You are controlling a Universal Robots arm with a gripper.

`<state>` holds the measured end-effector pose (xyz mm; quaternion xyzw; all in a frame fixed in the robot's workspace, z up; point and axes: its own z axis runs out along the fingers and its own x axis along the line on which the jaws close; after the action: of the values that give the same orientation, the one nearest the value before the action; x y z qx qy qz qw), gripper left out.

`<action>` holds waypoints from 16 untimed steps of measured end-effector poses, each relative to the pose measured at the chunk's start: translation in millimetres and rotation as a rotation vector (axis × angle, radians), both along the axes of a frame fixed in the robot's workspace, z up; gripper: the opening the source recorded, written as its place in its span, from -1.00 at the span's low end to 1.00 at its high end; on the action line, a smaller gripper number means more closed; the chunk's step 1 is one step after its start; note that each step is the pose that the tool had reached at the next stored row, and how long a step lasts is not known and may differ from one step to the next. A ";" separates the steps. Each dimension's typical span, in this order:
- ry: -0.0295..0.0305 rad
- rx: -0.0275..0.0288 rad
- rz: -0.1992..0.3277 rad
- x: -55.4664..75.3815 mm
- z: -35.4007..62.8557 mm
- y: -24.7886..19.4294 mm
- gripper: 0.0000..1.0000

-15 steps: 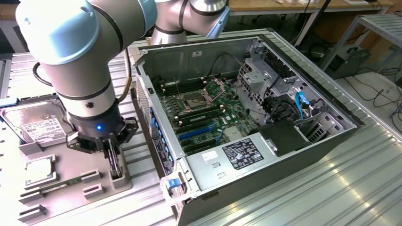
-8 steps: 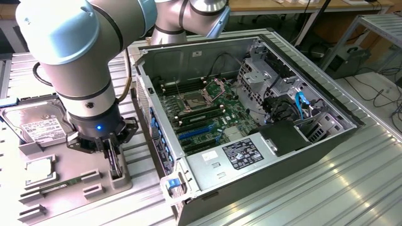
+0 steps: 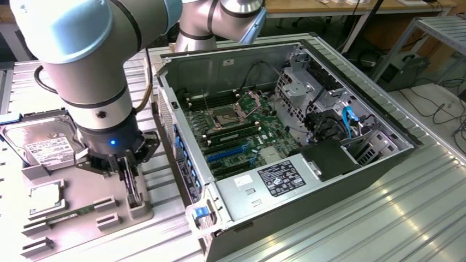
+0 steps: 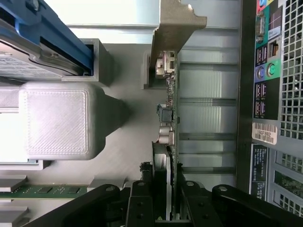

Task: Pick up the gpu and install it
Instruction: 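Pick up the gpu and move the gpu toward the slot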

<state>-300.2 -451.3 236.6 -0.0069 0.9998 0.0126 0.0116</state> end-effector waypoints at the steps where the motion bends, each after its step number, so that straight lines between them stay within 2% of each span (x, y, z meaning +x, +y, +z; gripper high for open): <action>1: 0.0000 0.0000 0.000 0.0 1.8 0.0 -0.44; 6: -0.0001 0.0000 0.000 0.0 11.0 0.0 -0.44; 16: 0.0000 -0.0001 0.000 0.0 21.2 0.0 -0.44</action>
<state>-300.2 -451.3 257.8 -0.0069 0.9998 0.0125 0.0116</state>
